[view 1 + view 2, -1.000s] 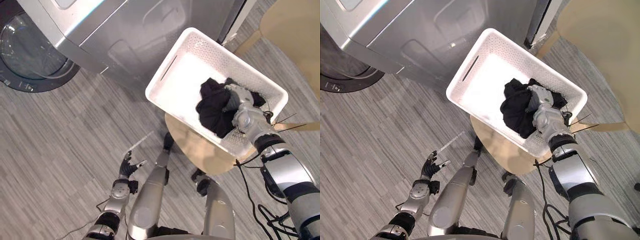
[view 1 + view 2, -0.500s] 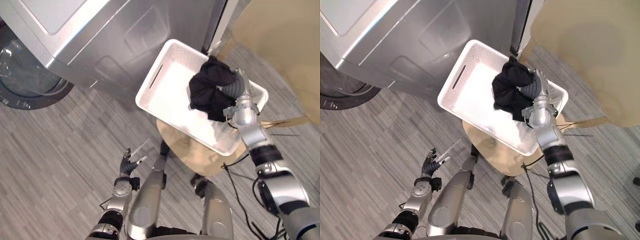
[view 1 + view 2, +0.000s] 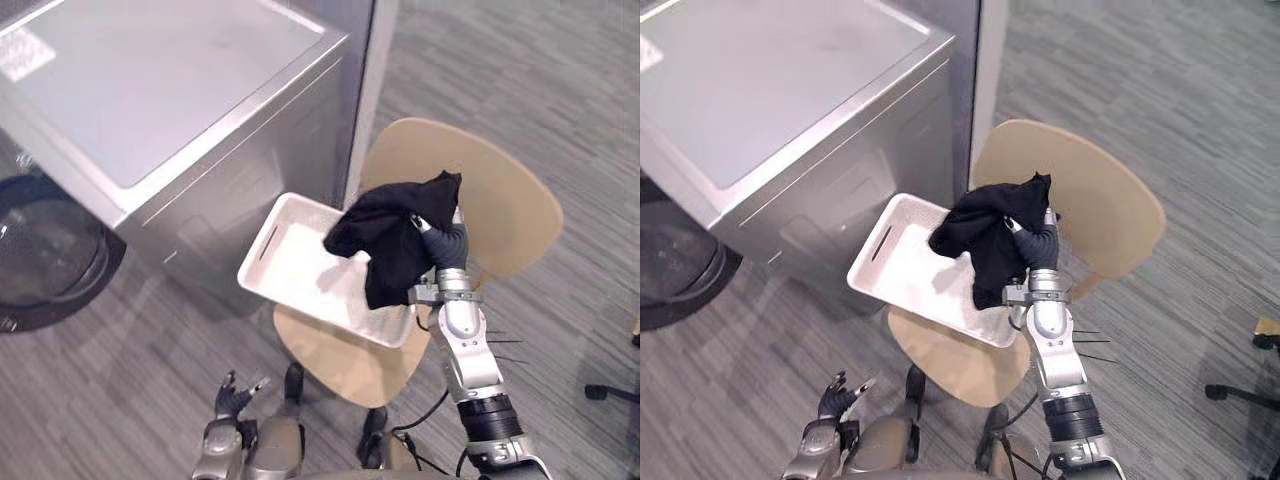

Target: Pick up the laundry basket with both hands and put the clothes into the washing machine.

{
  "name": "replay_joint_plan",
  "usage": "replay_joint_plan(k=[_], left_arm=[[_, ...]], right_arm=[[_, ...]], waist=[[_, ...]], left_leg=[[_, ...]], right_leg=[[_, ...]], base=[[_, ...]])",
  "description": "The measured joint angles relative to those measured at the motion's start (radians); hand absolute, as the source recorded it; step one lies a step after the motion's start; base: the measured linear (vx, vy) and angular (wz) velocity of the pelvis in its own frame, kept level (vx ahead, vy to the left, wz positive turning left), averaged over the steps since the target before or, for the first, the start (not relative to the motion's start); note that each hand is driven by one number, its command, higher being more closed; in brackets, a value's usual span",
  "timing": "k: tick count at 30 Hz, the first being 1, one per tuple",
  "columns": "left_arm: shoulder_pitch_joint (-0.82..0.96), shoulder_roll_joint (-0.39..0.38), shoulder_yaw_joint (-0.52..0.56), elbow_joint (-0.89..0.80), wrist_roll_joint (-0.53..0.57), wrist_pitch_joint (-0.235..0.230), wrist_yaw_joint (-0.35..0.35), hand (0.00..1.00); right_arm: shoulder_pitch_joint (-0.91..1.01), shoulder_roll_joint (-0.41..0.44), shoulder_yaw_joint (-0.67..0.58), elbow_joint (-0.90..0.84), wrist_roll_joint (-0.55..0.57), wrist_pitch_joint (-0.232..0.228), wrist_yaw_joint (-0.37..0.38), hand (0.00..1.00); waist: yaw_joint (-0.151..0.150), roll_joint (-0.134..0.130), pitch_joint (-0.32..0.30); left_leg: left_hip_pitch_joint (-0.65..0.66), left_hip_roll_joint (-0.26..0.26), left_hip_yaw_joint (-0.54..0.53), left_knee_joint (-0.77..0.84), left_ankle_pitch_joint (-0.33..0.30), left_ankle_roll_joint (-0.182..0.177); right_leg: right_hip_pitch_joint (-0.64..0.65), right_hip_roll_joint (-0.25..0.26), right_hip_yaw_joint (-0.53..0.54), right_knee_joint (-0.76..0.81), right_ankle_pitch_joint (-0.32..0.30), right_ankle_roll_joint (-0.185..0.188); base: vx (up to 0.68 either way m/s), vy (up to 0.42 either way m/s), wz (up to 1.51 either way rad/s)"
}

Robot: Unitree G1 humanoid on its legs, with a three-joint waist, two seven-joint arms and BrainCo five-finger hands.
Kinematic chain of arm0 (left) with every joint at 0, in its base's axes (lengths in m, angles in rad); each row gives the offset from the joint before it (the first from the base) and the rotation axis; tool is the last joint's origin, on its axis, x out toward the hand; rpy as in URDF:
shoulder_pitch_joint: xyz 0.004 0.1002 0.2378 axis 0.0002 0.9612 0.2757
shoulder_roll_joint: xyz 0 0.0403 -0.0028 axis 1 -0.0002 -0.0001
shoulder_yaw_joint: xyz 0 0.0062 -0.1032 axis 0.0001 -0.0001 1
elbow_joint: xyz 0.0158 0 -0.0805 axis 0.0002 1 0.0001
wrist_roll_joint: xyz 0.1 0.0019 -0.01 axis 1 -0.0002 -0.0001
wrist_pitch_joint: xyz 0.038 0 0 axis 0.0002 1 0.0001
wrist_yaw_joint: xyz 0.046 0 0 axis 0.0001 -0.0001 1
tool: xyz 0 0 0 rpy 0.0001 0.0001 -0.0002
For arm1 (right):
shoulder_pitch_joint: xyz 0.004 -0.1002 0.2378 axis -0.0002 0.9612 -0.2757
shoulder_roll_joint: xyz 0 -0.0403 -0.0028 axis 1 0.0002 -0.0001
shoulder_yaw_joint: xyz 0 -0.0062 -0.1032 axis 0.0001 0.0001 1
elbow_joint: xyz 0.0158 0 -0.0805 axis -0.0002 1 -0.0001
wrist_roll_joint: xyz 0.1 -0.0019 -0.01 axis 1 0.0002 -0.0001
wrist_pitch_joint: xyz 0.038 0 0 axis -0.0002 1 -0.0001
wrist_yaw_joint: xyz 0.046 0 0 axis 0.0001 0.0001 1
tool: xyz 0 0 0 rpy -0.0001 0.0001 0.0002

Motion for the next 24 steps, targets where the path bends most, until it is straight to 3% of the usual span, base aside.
replay_joint_plan(k=[2, 3, 5, 6, 9, 11, 12, 13, 14, 16, 17, 18, 19, 20, 22, 23, 24], left_arm=[[-0.01, 0.0, 0.002, -0.001, -0.001, -0.004, -0.001, 0.0], [-0.022, 0.005, 0.012, -0.005, 0.0, -0.007, 0.0, 0.0], [-0.026, 0.009, 0.032, -0.011, 0.0, -0.015, 0.004, 0.0], [-0.013, 0.02, 0.033, -0.02, 0.0, -0.027, 0.008, 0.0], [0.008, 0.001, 0.083, -0.063, -0.003, -0.031, 0.027, 0.0], [0.042, -0.061, 0.091, -0.108, -0.024, -0.033, 0.045, 0.0], [0.06, -0.078, 0.085, -0.131, -0.033, -0.034, 0.049, 0.0], [0.098, -0.102, 0.055, -0.178, -0.046, -0.036, 0.048, 0.0], [0.099, -0.1, 0.027, -0.191, -0.045, -0.034, 0.048, 0.0], [0.112, -0.101, 0.003, -0.276, -0.044, -0.037, 0.047, 0.0], [0.141, -0.098, -0.004, -0.346, -0.044, -0.039, 0.048, 0.0], [0.166, -0.093, -0.004, -0.411, -0.043, -0.04, 0.049, 0.0], [0.172, -0.081, -0.004, -0.486, -0.044, -0.049, 0.049, 0.0], [0.169, -0.069, -0.005, -0.56, -0.046, -0.062, 0.049, 0.0], [0.171, -0.059, -0.02, -0.657, -0.051, -0.085, 0.047, 0.0], [0.168, -0.06, -0.042, -0.731, -0.051, -0.101, 0.044, 0.0], [0.154, -0.055, -0.07, -0.793, -0.055, -0.113, 0.035, 0.0]], right_arm=[[0.044, 0.003, -0.016, -0.066, 0.036, -0.006, 0.007, 1.0], [0.066, 0.005, -0.04, -0.113, 0.051, -0.018, 0.008, 1.0], [0.065, 0.013, -0.045, -0.158, 0.055, -0.043, 0.006, 1.0], [0.057, 0.02, -0.031, -0.174, 0.06, -0.064, 0.008, 1.0], [-0.008, 0.028, 0.023, -0.174, 0.061, -0.08, 0.015, 1.0], [-0.005, 0.012, 0.051, -0.174, 0.062, -0.081, 0.014, 1.0], [0.0, 0.006, 0.058, -0.174, 0.062, -0.08, 0.011, 1.0], [0.002, -0.01, 0.066, -0.174, 0.06, -0.08, 0.01, 1.0], [0.009, -0.011, 0.065, -0.18, 0.06, -0.08, 0.008, 1.0], [0.003, -0.023, 0.062, -0.181, 0.06, -0.08, 0.008, 1.0], [0.007, -0.026, 0.068, -0.183, 0.059, -0.079, 0.013, 1.0], [0.014, -0.03, 0.072, -0.185, 0.059, -0.079, 0.016, 1.0], [0.026, -0.04, 0.072, -0.186, 0.059, -0.079, 0.019, 1.0], [0.031, -0.042, 0.065, -0.185, 0.061, -0.077, 0.02, 1.0], [0.031, -0.042, 0.064, -0.186, 0.061, -0.077, 0.024, 1.0], [0.034, -0.046, 0.064, -0.185, 0.061, -0.078, 0.041, 1.0], [0.039, -0.037, 0.069, -0.169, 0.061, -0.076, 0.059, 1.0]], waist=[[-0.029, 0.008, -0.003], [-0.038, 0.007, -0.004], [-0.043, -0.011, -0.016], [-0.027, -0.028, -0.047], [0.018, -0.025, -0.055], [0.012, 0.045, -0.043], [0.014, 0.058, -0.043], [0.008, 0.089, -0.044], [-0.008, 0.08, -0.041], [-0.014, 0.054, -0.029], [-0.015, 0.058, -0.032], [-0.02, 0.069, -0.038], [-0.027, 0.079, -0.045], [-0.027, 0.083, -0.047], [-0.046, 0.091, -0.054], [-0.052, 0.112, -0.068], [-0.052, 0.103, -0.073]], left_leg=[[-0.029, -0.001, -0.07, 0.041, -0.01, 0.006], [-0.036, -0.004, -0.118, 0.047, -0.014, 0.016], [-0.05, -0.033, -0.182, 0.066, 0.006, 0.01], [-0.105, -0.056, -0.213, 0.11, 0.013, 0.0], [-0.18, -0.057, -0.248, 0.149, 0.032, -0.026], [-0.21, -0.032, -0.332, 0.151, 0.075, -0.048], [-0.208, -0.023, -0.338, 0.133, 0.094, -0.041], [-0.186, 0.017, -0.289, 0.032, 0.078, 0.033], [-0.212, 0.022, -0.18, 0.043, -0.027, 0.127], [-0.259, 0.02, -0.056, 0.217, -0.043, 0.131], [-0.258, 0.024, -0.011, 0.381, -0.05, 0.13], [-0.239, 0.038, 0.01, 0.494, -0.098, 0.088], [-0.207, 0.056, 0.033, 0.571, -0.201, 0.051], [-0.162, 0.073, 0.057, 0.573, -0.251, 0.043], [-0.082, 0.08, 0.07, 0.478, -0.271, 0.009], [-0.012, 0.078, 0.061, 0.322, -0.276, -0.009], [0.025, 0.059, 0.057, 0.217, -0.222, -0.04]], right_leg=[[-0.001, 0.002, 0.04, 0.077, -0.008, 0.012], [-0.006, 0.004, 0.103, 0.158, -0.05, 0.037], [-0.018, 0.006, 0.208, 0.329, -0.109, 0.032], [-0.015, 0.022, 0.275, 0.298, -0.15, 0.031], [0.026, 0.047, 0.279, 0.16, -0.218, -0.013], [0.032, 0.1, 0.194, 0.153, -0.222, -0.041], [0.03, 0.113, 0.179, 0.165, -0.221, -0.05], [0.034, 0.14, 0.129, 0.149, -0.196, -0.084], [0.043, 0.112, 0.078, 0.106, -0.169, -0.101], [0.028, 0.066, 0.028, 0.09, -0.141, -0.103], [0.028, 0.049, 0.004, 0.09, -0.125, -0.105], [0.025, 0.042, -0.017, 0.094, -0.119, -0.108], [0.024, 0.032, -0.052, 0.094, -0.111, -0.106], [0.022, 0.021, -0.076, 0.086, -0.097, -0.104], [0.028, 0.014, -0.109, 0.054, -0.072, -0.087], [0.028, 0.021, -0.127, 0.027, -0.052, -0.073], [0.028, 0.007, -0.137, 0.007, -0.026, -0.061]], base=[[-0.07, -0.005, 0.99], [-0.06, -0.022, 1.43], [0.01, -0.135, 1.5], [-0.02, -0.201, 1.21], [-0.13, -0.22, 0.5], [-0.25, -0.187, 0.84], [-0.34, -0.186, 0.92], [-0.29, -0.15, 1.11], [-0.28, -0.111, 1.32], [-0.23, -0.055, 1.02], [-0.28, -0.081, 0.72], [-0.25, -0.021, 0.85], [-0.24, 0.056, 0.85], [-0.23, 0.11, 0.88], [-0.17, 0.119, 0.67], [-0.11, 0.181, 0.62], [-0.09, 0.194, 0.49]])
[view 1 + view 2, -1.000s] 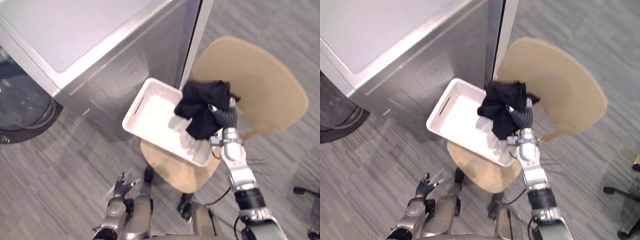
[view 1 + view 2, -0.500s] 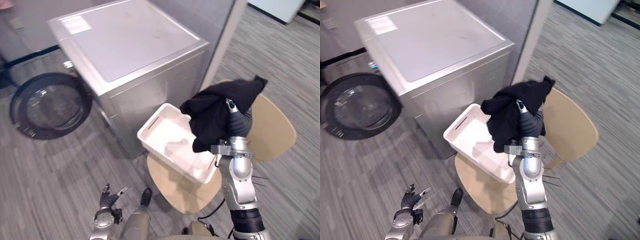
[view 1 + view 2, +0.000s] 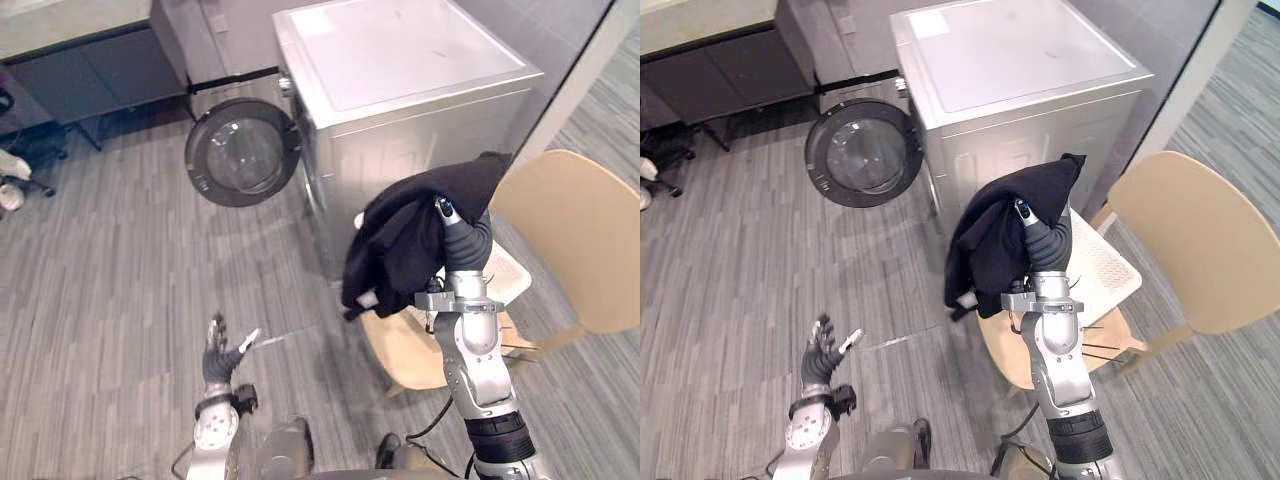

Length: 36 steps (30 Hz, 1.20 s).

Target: Pick up the laundry basket with both hands and put the clothes into the washing machine.

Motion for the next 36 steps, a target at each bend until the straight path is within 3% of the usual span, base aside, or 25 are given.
replay_joint_plan(k=[3, 9, 10, 13, 14, 18, 24, 26, 29, 31, 32, 33, 34, 35, 36], left_arm=[[-0.016, 0.005, -0.106, -0.143, -0.027, -0.031, -0.021, 0.0], [-0.098, 0.015, -0.315, -0.171, -0.069, -0.046, -0.075, 0.0], [-0.101, 0.021, -0.324, -0.167, -0.083, -0.046, -0.075, 1.0], [-0.124, 0.049, -0.342, -0.163, -0.103, -0.046, -0.076, 1.0], [-0.133, 0.061, -0.347, -0.162, -0.103, -0.047, -0.076, 1.0], [-0.148, 0.102, -0.388, -0.162, -0.102, -0.051, -0.078, 1.0], [-0.15, 0.134, -0.399, -0.169, -0.097, -0.085, -0.089, 1.0], [-0.151, 0.132, -0.394, -0.173, -0.094, -0.087, -0.096, 1.0], [-0.143, 0.123, -0.359, -0.173, -0.09, -0.086, -0.106, 1.0], [-0.11, 0.095, -0.306, -0.172, -0.091, -0.085, -0.112, 1.0], [-0.09, 0.08, -0.267, -0.17, -0.093, -0.08, -0.113, 1.0], [-0.084, 0.068, -0.25, -0.163, -0.093, -0.074, -0.114, 1.0], [-0.066, 0.059, -0.224, -0.148, -0.095, -0.066, -0.115, 1.0], [-0.043, 0.057, -0.206, -0.129, -0.098, -0.062, -0.115, 1.0], [-0.027, 0.057, -0.203, -0.124, -0.098, -0.059, -0.114, 1.0]], right_arm=[[0.006, 0.006, 0.093, 0.023, 0.016, 0.009, 0.052, 1.0], [-0.018, 0.046, 0.345, 0.167, 0.071, 0.043, 0.158, 1.0], [-0.029, 0.057, 0.347, 0.173, 0.111, 0.043, 0.158, 1.0], [-0.07, 0.054, 0.357, 0.205, 0.213, 0.045, 0.182, 1.0], [-0.076, 0.05, 0.36, 0.205, 0.243, 0.047, 0.185, 0.0], [-0.088, 0.017, 0.38, 0.205, 0.324, 0.041, 0.195, 0.0], [-0.112, -0.04, 0.4, 0.203, 0.34, 0.035, 0.193, 0.0], [-0.116, -0.044, 0.399, 0.204, 0.3, 0.033, 0.172, 0.0], [-0.111, -0.045, 0.382, 0.206, 0.198, 0.039, 0.148, 0.0], [-0.08, -0.041, 0.361, 0.206, 0.123, 0.042, 0.147, 0.0], [-0.032, -0.038, 0.331, 0.205, 0.069, 0.041, 0.15, 0.0], [0.0, -0.037, 0.311, 0.205, 0.048, 0.041, 0.153, 0.0], [0.069, -0.037, 0.276, 0.205, 0.015, 0.043, 0.152, 0.0], [0.131, -0.043, 0.243, 0.205, -0.018, 0.049, 0.15, 0.0], [0.157, -0.042, 0.228, 0.205, -0.032, 0.051, 0.149, 0.0]], waist=[[0.01, -0.022, -0.018], [0.005, -0.041, -0.07], [0.003, -0.041, -0.071], [-0.006, -0.044, -0.082], [-0.011, -0.045, -0.083], [-0.018, -0.051, -0.105], [-0.018, -0.052, -0.113], [-0.016, -0.053, -0.113], [-0.015, -0.057, -0.111], [0.0, -0.061, -0.111], [0.005, -0.068, -0.109], [0.005, -0.069, -0.105], [0.003, -0.08, -0.097], [0.001, -0.08, -0.09], [-0.002, -0.082, -0.087]], left_leg=[[0.012, -0.039, -0.004, -0.06, 0.042, 0.031], [0.051, -0.071, -0.004, -0.128, 0.081, 0.055], [0.067, -0.074, -0.004, -0.155, 0.096, 0.057], [0.087, -0.074, -0.007, -0.214, 0.135, 0.058], [0.091, -0.074, -0.009, -0.227, 0.145, 0.057], [0.093, -0.072, -0.003, -0.238, 0.152, 0.056], [0.038, -0.063, -0.022, -0.238, 0.168, 0.043], [-0.006, -0.059, -0.032, -0.239, 0.183, 0.041], [-0.048, -0.024, 0.097, -0.208, 0.168, 0.056], [-0.047, -0.034, 0.088, -0.197, 0.173, 0.054], [-0.042, -0.055, 0.073, -0.195, 0.144, 0.066], [-0.041, -0.061, 0.076, -0.179, 0.13, 0.074], [-0.038, -0.082, 0.082, -0.136, 0.097, 0.082], [-0.04, -0.095, 0.061, -0.089, 0.076, 0.103], [-0.038, -0.102, 0.045, -0.074, 0.067, 0.107]], right_leg=[[0.019, -0.01, -0.003, -0.076, 0.063, 0.023], [0.052, -0.022, 0.006, -0.139, 0.108, 0.041], [0.06, -0.02, 0.006, -0.15, 0.116, 0.039], [0.058, -0.012, 0.006, -0.164, 0.128, 0.038], [0.058, -0.01, 0.005, -0.165, 0.13, 0.038], [0.058, 0.003, 0.018, -0.187, 0.146, 0.031], [0.028, 0.015, -0.004, -0.196, 0.159, 0.025], [0.003, 0.009, -0.041, -0.195, 0.161, 0.021], [0.001, -0.002, -0.099, -0.193, 0.163, 0.02], [0.009, -0.017, -0.104, -0.179, 0.158, 0.026], [0.013, -0.053, -0.124, -0.128, 0.12, 0.051], [0.013, -0.079, -0.14, -0.078, 0.093, 0.056], [0.002, -0.138, -0.154, 0.055, 0.037, 0.046], [-0.048, -0.194, -0.105, 0.239, 0.024, -0.006], [-0.086, -0.212, -0.053, 0.331, 0.037, -0.034]], base=[[-0.04, 0.162, 0.17], [-0.01, 0.08, 0.01], [-0.04, 0.02, 0.01], [-0.04, 0.006, 0.02], [-0.05, -0.001, 0.04], [-0.04, 0.008, -0.08], [-0.04, -0.007, 0.07], [-0.03, -0.004, 0.47], [0.0, 0.013, 0.53], [0.06, 0.064, 0.42], [0.07, 0.103, 0.53], [0.11, 0.134, 0.94], [0.11, 0.137, 1.02], [0.12, 0.152, 0.96], [0.16, 0.14, 1.0]])
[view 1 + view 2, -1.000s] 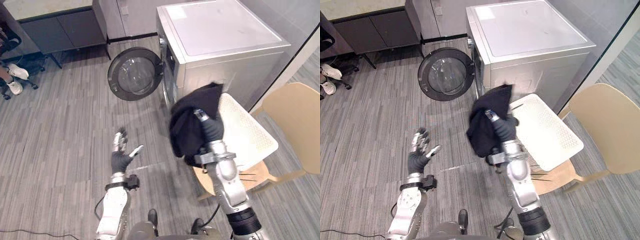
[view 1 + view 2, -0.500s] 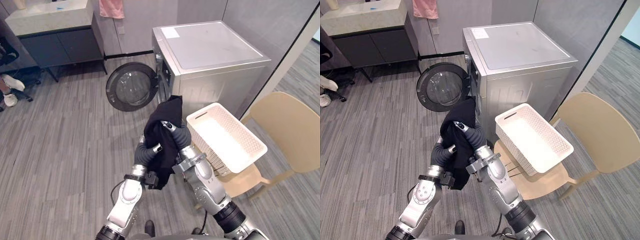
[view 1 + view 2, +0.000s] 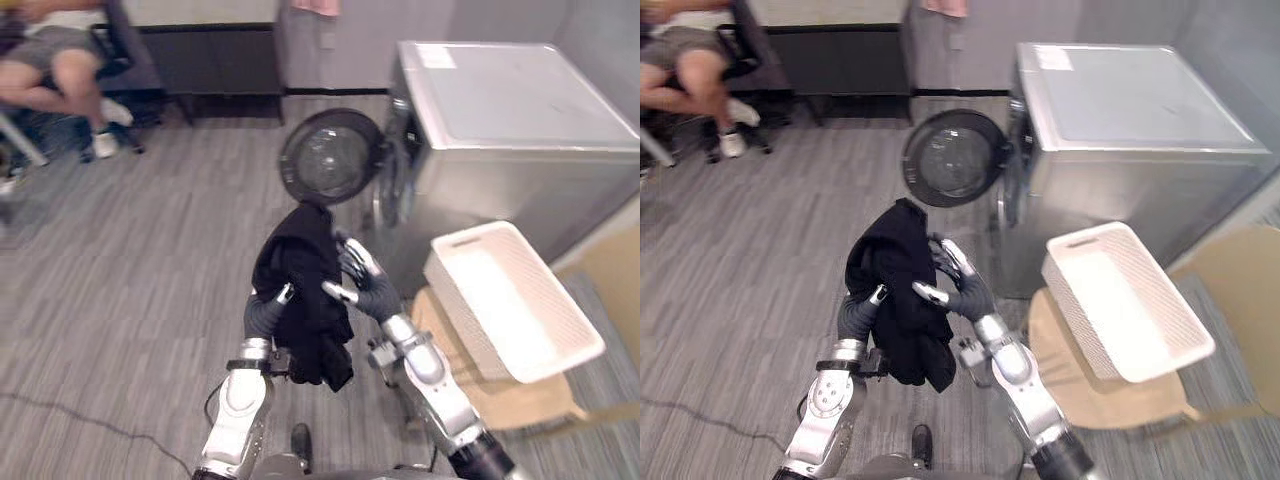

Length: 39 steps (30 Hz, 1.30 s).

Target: Pick up the laundry basket with both hands and put the clothes into the washing machine.

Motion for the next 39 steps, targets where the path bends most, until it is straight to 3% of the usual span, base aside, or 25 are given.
replay_joint_plan(k=[1, 2, 4, 6, 8, 9, 11, 13, 14, 15, 18, 20, 23, 25, 26, 27, 28, 29, 31, 32, 33, 35, 36, 37, 39], left_arm=[[0.027, 0.023, 0.03, 0.006, 0.0, 0.014, 0.001, 1.0], [0.027, 0.034, 0.04, 0.014, 0.0, 0.017, 0.001, 1.0], [0.028, 0.055, 0.058, 0.044, 0.0, 0.022, 0.002, 1.0], [0.026, 0.058, 0.051, 0.083, 0.0, 0.034, -0.001, 1.0], [0.019, 0.058, 0.03, 0.099, 0.001, 0.042, -0.002, 1.0], [0.016, 0.056, 0.02, 0.101, 0.001, 0.042, -0.003, 1.0], [0.018, 0.035, 0.017, 0.1, 0.004, 0.042, -0.017, 1.0], [0.034, 0.009, 0.021, 0.094, 0.005, 0.041, -0.024, 1.0], [0.04, -0.018, 0.028, 0.076, 0.005, 0.041, -0.029, 1.0], [0.051, -0.048, 0.03, 0.073, 0.004, 0.041, -0.029, 1.0], [0.091, -0.069, 0.028, 0.049, 0.003, 0.043, -0.029, 1.0], [0.091, -0.07, 0.031, 0.002, 0.004, 0.044, -0.037, 1.0], [0.081, -0.071, 0.037, -0.017, 0.007, 0.044, -0.05, 1.0], [0.078, -0.069, 0.038, -0.019, 0.014, 0.05, -0.045, 1.0], [0.079, -0.069, 0.037, -0.023, 0.017, 0.05, -0.044, 1.0], [0.08, -0.068, 0.031, -0.039, 0.021, 0.051, -0.042, 1.0], [0.084, -0.069, 0.027, -0.048, 0.024, 0.051, -0.041, 1.0], [0.089, -0.069, 0.014, -0.052, 0.026, 0.052, -0.041, 1.0], [0.081, -0.044, 0.006, -0.048, 0.028, 0.063, -0.04, 1.0], [0.075, -0.015, -0.001, -0.048, 0.037, 0.063, -0.039, 1.0], [0.068, 0.007, -0.004, -0.041, 0.038, 0.063, -0.037, 1.0], [0.044, 0.022, -0.002, 0.008, 0.071, 0.069, -0.018, 1.0], [0.039, 0.022, -0.002, 0.023, 0.077, 0.069, -0.016, 1.0], [0.038, 0.023, 0.0, 0.028, 0.077, 0.069, -0.014, 1.0], [0.038, 0.025, 0.035, 0.053, 0.078, 0.068, -0.004, 1.0]], right_arm=[[0.047, 0.003, -0.035, 0.0, -0.019, 0.005, 0.001, 0.0], [0.056, 0.01, -0.048, 0.002, -0.019, 0.007, 0.001, 0.0], [0.057, 0.019, -0.093, 0.009, -0.018, 0.008, 0.003, 0.0], [0.064, 0.03, -0.156, 0.01, -0.015, 0.007, -0.001, 0.0], [0.089, 0.028, -0.187, 0.007, -0.015, 0.008, -0.004, 0.0], [0.126, 0.025, -0.198, -0.003, -0.015, 0.008, -0.01, 0.0], [0.172, 0.023, -0.199, -0.006, -0.015, 0.011, -0.014, 0.0], [0.202, 0.02, -0.199, -0.023, -0.016, 0.014, -0.016, 0.0], [0.222, 0.017, -0.2, -0.061, -0.016, 0.017, -0.017, 0.0], [0.247, 0.006, -0.216, -0.098, -0.016, 0.02, -0.021, 0.0], [0.294, 0.009, -0.219, -0.185, -0.014, 0.018, -0.035, 0.0], [0.319, 0.019, -0.249, -0.23, -0.009, 0.009, -0.043, 0.0], [0.308, 0.028, -0.281, -0.234, -0.01, 0.011, -0.048, 0.0], [0.284, 0.029, -0.296, -0.181, -0.02, 0.01, -0.065, 0.0], [0.272, 0.03, -0.3, -0.16, -0.021, 0.01, -0.066, 0.0], [0.27, 0.029, -0.306, -0.144, -0.038, 0.015, -0.075, 0.0], [0.275, 0.028, -0.312, -0.141, -0.05, 0.016, -0.08, 0.0], [0.289, 0.028, -0.323, -0.132, -0.059, 0.018, -0.083, 0.0], [0.316, 0.062, -0.326, -0.115, -0.067, 0.03, -0.083, 0.0], [0.335, 0.091, -0.33, -0.103, -0.082, 0.03, -0.083, 0.0], [0.326, 0.108, -0.334, -0.074, -0.093, 0.031, -0.083, 0.0], [0.287, 0.114, -0.335, 0.022, -0.102, 0.035, -0.085, 0.0], [0.277, 0.115, -0.336, 0.048, -0.108, 0.035, -0.085, 0.0], [0.269, 0.115, -0.335, 0.064, -0.112, 0.034, -0.085, 0.0], [0.219, 0.116, -0.338, 0.135, -0.127, 0.035, -0.087, 0.0]], waist=[[-0.026, -0.001, 0.016], [-0.033, -0.008, 0.021], [-0.046, -0.017, 0.043], [-0.073, -0.026, 0.068], [-0.084, -0.028, 0.082], [-0.098, -0.03, 0.083], [-0.121, -0.024, 0.08], [-0.122, 0.014, 0.068], [-0.125, 0.044, 0.075], [-0.116, 0.066, 0.087], [-0.08, 0.07, 0.09], [-0.07, 0.043, 0.084], [-0.057, 0.023, 0.095], [-0.038, 0.001, 0.101], [-0.03, 0.006, 0.099], [-0.014, 0.013, 0.094], [-0.013, 0.016, 0.092], [-0.014, 0.032, 0.079], [-0.025, -0.012, 0.069], [-0.047, -0.051, 0.058], [-0.071, -0.065, 0.055], [-0.081, -0.046, 0.064], [-0.083, -0.036, 0.062], [-0.084, -0.031, 0.056], [-0.083, -0.028, 0.048]], left_leg=[[0.009, -0.007, -0.058, 0.006, -0.01, 0.012], [0.009, -0.004, -0.076, 0.005, -0.01, 0.014], [0.011, 0.02, -0.095, 0.001, -0.012, 0.015], [0.017, 0.026, -0.106, 0.009, -0.028, 0.012], [0.036, 0.019, -0.11, 0.032, -0.066, -0.001], [0.039, 0.006, -0.129, 0.076, -0.111, -0.011], [0.041, 0.006, -0.165, 0.165, -0.202, -0.027], [0.04, 0.048, -0.157, 0.244, -0.248, -0.037], [-0.048, 0.086, -0.125, 0.475, -0.257, -0.07], [-0.118, 0.146, -0.095, 0.687, -0.214, -0.084], [-0.179, 0.242, -0.025, 0.946, -0.197, -0.08], [-0.237, 0.259, 0.037, 0.906, -0.226, -0.035], [-0.277, 0.221, 0.024, 0.632, -0.235, -0.036], [-0.283, 0.147, -0.087, 0.359, -0.183, -0.103], [-0.282, 0.137, -0.112, 0.294, -0.163, -0.125], [-0.275, 0.129, -0.138, 0.214, -0.119, -0.131], [-0.275, 0.129, -0.142, 0.201, -0.103, -0.131], [-0.28, 0.129, -0.14, 0.253, -0.016, -0.125], [-0.266, 0.1, -0.082, 0.354, -0.051, -0.087], [-0.235, 0.066, -0.04, 0.358, -0.089, -0.057], [-0.204, 0.053, -0.011, 0.355, -0.11, -0.035], [-0.071, 0.063, 0.065, 0.304, -0.15, -0.007], [-0.021, 0.066, 0.091, 0.262, -0.15, -0.007], [0.009, 0.067, 0.11, 0.23, -0.15, -0.007], [0.099, 0.073, 0.195, 0.148, -0.15, -0.008]], right_leg=[[-0.093, 0.011, 0.131, 0.148, -0.011, -0.023], [-0.118, 0.038, 0.162, 0.157, -0.038, -0.013], [-0.183, 0.13, 0.217, 0.093, -0.073, 0.008], [-0.241, 0.201, 0.242, -0.095, -0.049, 0.032], [-0.247, 0.226, 0.265, -0.23, -0.002, 0.053], [-0.24, 0.224, 0.292, -0.253, 0.014, 0.039], [-0.211, 0.227, 0.295, -0.205, 0.009, 0.031], [-0.185, 0.258, 0.273, -0.203, 0.0, 0.027], [-0.168, 0.283, 0.259, -0.196, 0.005, -0.001], [-0.121, 0.318, 0.253, -0.198, -0.014, -0.036], [0.004, 0.363, 0.263, -0.219, -0.059, -0.059], [0.095, 0.362, 0.285, -0.302, -0.065, -0.06], [0.191, 0.352, 0.337, -0.385, -0.065, -0.06], [0.233, 0.321, 0.391, -0.401, -0.072, -0.051], [0.24, 0.315, 0.407, -0.398, -0.079, -0.039], [0.259, 0.3, 0.436, -0.381, -0.118, 0.026], [0.269, 0.294, 0.451, -0.37, -0.146, 0.054], [0.274, 0.282, 0.491, -0.316, -0.199, 0.084], [0.196, 0.22, 0.524, -0.093, -0.22, 0.109], [0.093, 0.165, 0.527, 0.117, -0.171, 0.098], [0.029, 0.131, 0.519, 0.25, -0.128, 0.081], [-0.067, 0.106, 0.424, 0.39, -0.143, 0.061], [-0.086, 0.101, 0.352, 0.373, -0.147, 0.057], [-0.096, 0.099, 0.295, 0.343, -0.148, 0.055], [-0.093, 0.1, 0.009, 0.14, -0.148, 0.045]], base=[[0.2, 0.055, 0.8], [0.2, 0.014, 0.76], [0.14, -0.032, 0.3], [0.14, -0.057, 0.22], [0.22, -0.087, 0.22], [0.28, -0.113, 0.42], [0.36, -0.206, 0.58], [0.38, -0.173, 0.33], [0.48, -0.197, 0.13], [0.48, -0.199, -0.03], [0.51, -0.152, -0.3], [0.59, -0.114, -0.1], [0.47, 0.048, -0.24], [0.43, 0.173, -0.64], [0.44, 0.278, -0.96], [0.45, 0.313, -0.79], [0.47, 0.383, -1.01], [0.48, 0.397, -0.97], [0.47, 0.385, -0.78], [0.37, 0.296, -0.42], [0.45, 0.344, -0.48], [0.45, 0.339, -0.85], [0.36, 0.288, -0.88], [0.35, 0.23, -0.75], [0.32, 0.161, -0.97]])
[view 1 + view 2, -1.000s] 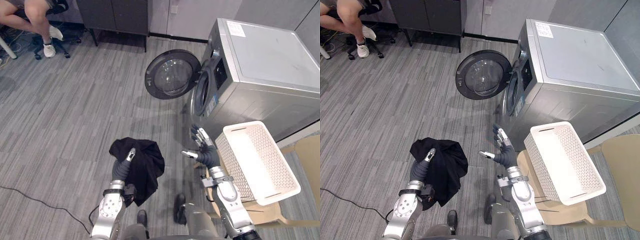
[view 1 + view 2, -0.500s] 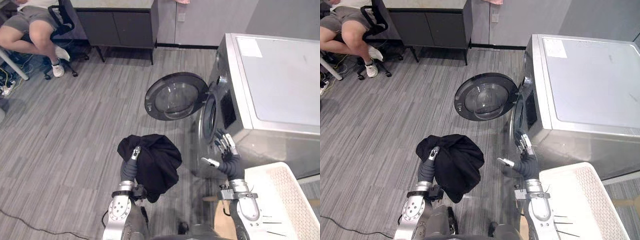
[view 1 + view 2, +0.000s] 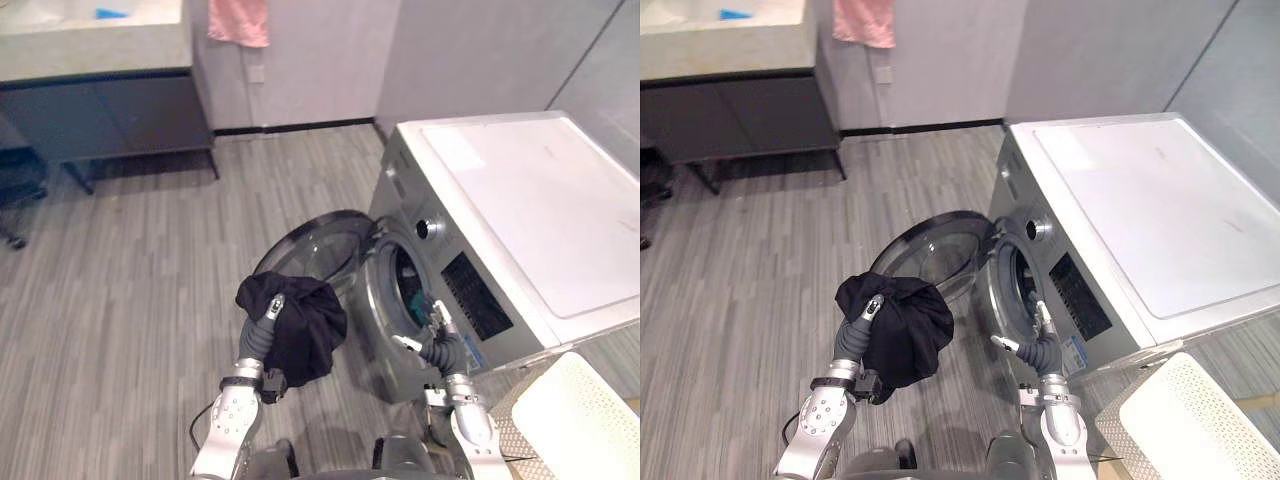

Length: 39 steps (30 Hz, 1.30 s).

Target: Pick up the laundry basket with both hands and put the clothes into the washing machine.

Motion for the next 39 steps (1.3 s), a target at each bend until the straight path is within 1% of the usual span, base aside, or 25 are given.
replay_joint_plan(k=[1, 2, 3, 4, 5, 6, 7, 8, 9, 10, 11, 12, 13, 14, 16, 17, 18, 21, 23, 27, 29, 33, 34, 37, 39], left_arm=[[0.0, 0.001, 0.013, 0.011, 0.0, 0.0, 0.001, 1.0], [0.0, 0.004, 0.035, 0.033, 0.0, 0.002, 0.001, 1.0], [0.003, 0.008, 0.043, 0.056, 0.0, 0.003, 0.001, 1.0], [0.007, 0.01, 0.042, 0.066, 0.002, 0.003, 0.0, 1.0], [0.009, -0.001, 0.039, 0.096, 0.009, 0.003, -0.003, 1.0], [0.011, -0.014, 0.041, 0.115, 0.01, 0.006, -0.004, 1.0], [0.021, -0.024, 0.042, 0.136, 0.01, 0.013, -0.004, 1.0], [0.031, -0.026, 0.04, 0.14, 0.01, 0.018, -0.005, 1.0], [0.033, -0.03, 0.04, 0.144, 0.01, 0.02, -0.005, 1.0], [0.031, -0.042, 0.027, 0.148, 0.009, 0.02, -0.007, 1.0], [0.026, -0.047, 0.021, 0.153, 0.009, 0.02, -0.01, 1.0], [0.017, -0.055, 0.015, 0.171, 0.009, 0.021, -0.022, 1.0], [0.013, -0.056, 0.012, 0.179, 0.01, 0.021, -0.022, 1.0], [0.006, -0.055, 0.01, 0.193, 0.01, 0.021, -0.021, 1.0], [0.005, -0.059, 0.002, 0.216, 0.016, 0.021, -0.017, 1.0], [-0.003, -0.061, -0.009, 0.236, 0.019, 0.023, -0.015, 1.0], [0.0, -0.052, -0.011, 0.245, 0.027, 0.028, -0.009, 1.0], [0.006, -0.044, -0.012, 0.243, 0.034, 0.032, 0.005, 1.0], [0.009, -0.045, -0.002, 0.242, 0.037, 0.033, 0.012, 1.0], [-0.035, -0.047, 0.041, 0.239, 0.037, 0.034, 0.054, 1.0], [-0.12, -0.046, 0.073, 0.241, 0.032, 0.034, 0.095, 1.0], [-0.353, -0.043, 0.102, 0.296, -0.022, 0.034, 0.16, 1.0], [-0.472, -0.029, 0.114, 0.349, -0.061, 0.035, 0.182, 1.0], [-0.594, -0.011, 0.126, 0.386, -0.105, 0.035, 0.199, 1.0], [-0.725, 0.007, 0.183, 0.42, -0.144, 0.035, 0.201, 1.0]], right_arm=[[-0.011, 0.0, -0.002, 0.014, -0.001, 0.0, -0.002, 0.0], [-0.023, 0.0, -0.006, 0.032, -0.006, 0.001, -0.012, 0.0], [-0.026, 0.0, -0.008, 0.033, -0.008, 0.001, -0.021, 0.0], [-0.022, 0.0, -0.011, 0.033, -0.009, 0.001, -0.022, 0.0], [-0.014, -0.011, -0.022, 0.036, -0.01, 0.002, -0.022, 0.0], [-0.013, -0.019, -0.026, 0.047, -0.01, 0.004, -0.021, 0.0], [-0.014, -0.026, -0.015, 0.049, -0.013, 0.011, -0.012, 0.0], [0.007, -0.033, 0.025, 0.037, -0.028, 0.01, -0.001, 0.0], [0.017, -0.031, 0.039, 0.036, -0.031, 0.01, 0.004, 0.0], [0.03, -0.018, 0.063, 0.03, -0.04, 0.011, 0.014, 0.0], [0.034, -0.01, 0.067, 0.026, -0.04, 0.011, 0.017, 0.0], [0.035, 0.003, 0.072, 0.026, -0.041, 0.011, 0.018, 0.0], [0.036, 0.01, 0.073, 0.026, -0.041, 0.011, 0.017, 0.0], [0.035, 0.021, 0.071, 0.026, -0.04, 0.012, 0.014, 0.0], [0.041, 0.011, 0.057, 0.014, -0.043, 0.012, -0.002, 0.0], [0.041, 0.018, 0.032, 0.011, -0.046, 0.014, -0.018, 0.0], [0.063, 0.031, 0.0, -0.019, -0.045, 0.016, -0.03, 0.0], [0.105, 0.032, -0.047, -0.1, -0.037, 0.016, -0.058, 0.0], [0.103, 0.034, -0.046, -0.11, -0.036, 0.015, -0.066, 0.0], [0.095, 0.046, -0.046, -0.142, -0.024, 0.015, -0.07, 0.0], [0.063, 0.042, -0.047, -0.203, 0.005, 0.01, -0.088, 0.0], [-0.033, 0.009, -0.046, -0.258, 0.046, 0.009, -0.12, 0.0], [-0.096, -0.001, -0.046, -0.264, 0.062, 0.007, -0.147, 0.0], [-0.166, -0.014, -0.048, -0.264, 0.083, 0.005, -0.163, 0.0], [-0.242, -0.015, -0.055, -0.263, 0.094, 0.002, -0.195, 0.0]], waist=[[-0.001, -0.001, 0.0], [-0.002, -0.003, -0.002], [-0.004, -0.012, -0.007], [-0.01, -0.012, -0.007], [-0.017, 0.0, -0.007], [-0.012, 0.023, -0.004], [-0.009, 0.04, 0.001], [0.003, 0.052, 0.008], [0.018, 0.053, 0.007], [0.03, 0.05, 0.008], [0.03, 0.049, 0.009], [0.03, 0.045, 0.012], [0.03, 0.042, 0.014], [0.029, 0.038, 0.016], [0.026, 0.064, 0.013], [0.021, 0.066, 0.02], [0.005, 0.049, 0.018], [0.009, 0.024, 0.017], [0.009, 0.015, 0.025], [0.013, 0.003, 0.079], [0.012, -0.002, 0.158], [0.012, -0.004, 0.271], [0.011, -0.011, 0.309], [0.009, -0.013, 0.34], [-0.002, -0.009, 0.367]], left_leg=[[0.013, 0.0, 0.024, -0.007, -0.003, -0.004], [0.034, -0.002, 0.066, -0.003, -0.014, -0.021], [0.048, -0.003, 0.097, 0.026, -0.038, -0.032], [0.054, -0.003, 0.104, 0.053, -0.058, -0.04], [0.057, 0.016, 0.122, 0.143, -0.111, -0.047], [0.05, 0.047, 0.129, 0.205, -0.128, -0.048], [0.015, 0.097, 0.135, 0.371, -0.125, -0.04], [-0.052, 0.139, 0.08, 0.556, -0.103, 0.001], [-0.072, 0.144, 0.038, 0.599, -0.106, -0.001], [-0.123, 0.125, -0.067, 0.619, -0.121, -0.024], [-0.147, 0.113, -0.112, 0.605, -0.129, -0.035], [-0.175, 0.091, -0.195, 0.544, -0.143, -0.051], [-0.181, 0.075, -0.23, 0.497, -0.144, -0.05], [-0.179, 0.048, -0.316, 0.394, -0.144, -0.051], [-0.148, 0.043, -0.43, 0.169, -0.066, -0.104], [-0.138, 0.042, -0.421, 0.153, -0.024, -0.127], [-0.121, 0.017, -0.382, 0.142, -0.037, -0.104], [-0.102, -0.017, -0.256, 0.145, -0.065, -0.058], [-0.089, -0.026, -0.193, 0.156, -0.078, -0.037], [-0.118, -0.007, -0.096, 0.259, -0.125, -0.02], [-0.232, 0.032, -0.054, 0.437, -0.175, -0.022], [-0.45, 0.115, -0.036, 0.698, -0.295, 0.01], [-0.559, 0.146, -0.034, 0.809, -0.339, 0.011], [-0.697, 0.184, -0.034, 0.902, -0.358, 0.016], [-0.866, 0.218, -0.053, 0.995, -0.365, 0.028]], right_leg=[[0.002, 0.004, -0.062, -0.044, 0.0, -0.005], [0.001, 0.027, -0.125, -0.12, 0.018, -0.037], [0.007, 0.074, -0.12, -0.195, 0.051, -0.066], [0.015, 0.094, -0.116, -0.235, 0.079, -0.077], [0.054, 0.133, -0.095, -0.295, 0.054, -0.132], [0.069, 0.16, -0.072, -0.312, 0.059, -0.132], [0.105, 0.197, -0.013, -0.351, 0.061, -0.136], [0.136, 0.23, 0.047, -0.377, 0.068, -0.147], [0.141, 0.239, 0.084, -0.381, 0.069, -0.148], [0.143, 0.248, 0.156, -0.382, 0.069, -0.147], [0.142, 0.246, 0.18, -0.384, 0.07, -0.145], [0.139, 0.239, 0.233, -0.387, 0.076, -0.135], [0.139, 0.237, 0.263, -0.389, 0.079, -0.129], [0.139, 0.229, 0.323, -0.389, 0.084, -0.106], [0.126, 0.238, 0.397, -0.37, 0.08, -0.056], [0.114, 0.24, 0.452, -0.345, 0.065, -0.024], [0.111, 0.211, 0.487, -0.351, 0.066, 0.001], [0.078, 0.169, 0.598, -0.347, 0.077, 0.048], [0.064, 0.156, 0.645, -0.343, 0.083, 0.063], [-0.001, 0.145, 0.67, -0.269, 0.087, 0.089], [-0.111, 0.149, 0.662, -0.138, 0.051, 0.111], [-0.347, 0.186, 0.638, 0.113, -0.015, 0.113], [-0.464, 0.201, 0.644, 0.219, -0.04, 0.104], [-0.606, 0.211, 0.636, 0.289, -0.041, 0.099], [-0.769, 0.213, 0.611, 0.356, -0.033, 0.096]], base=[[0.29, 0.112, -1.02], [0.28, 0.077, -0.91], [0.28, 0.056, -0.8], [0.39, -0.009, -0.64], [0.34, -0.017, -0.63], [0.39, -0.003, -1.11], [0.3, 0.041, -1.55], [0.29, 0.049, -1.66], [0.29, 0.088, -1.97], [0.24, 0.104, -1.5], [0.32, 0.186, -1.58], [0.2, 0.134, -0.95], [0.23, 0.255, -1.31], [0.16, 0.271, -1.33], [0.16, 0.326, -1.31], [0.13, 0.328, -1.01], [0.12, 0.324, -0.93], [0.07, 0.297, -0.93], [0.03, 0.247, -0.9], [-0.03, 0.123, -0.67], [-0.19, 0.05, -0.31], [-0.29, -0.021, -0.12], [-0.29, -0.044, -0.14], [-0.24, -0.027, -0.22], [-0.21, -0.031, -0.19]])
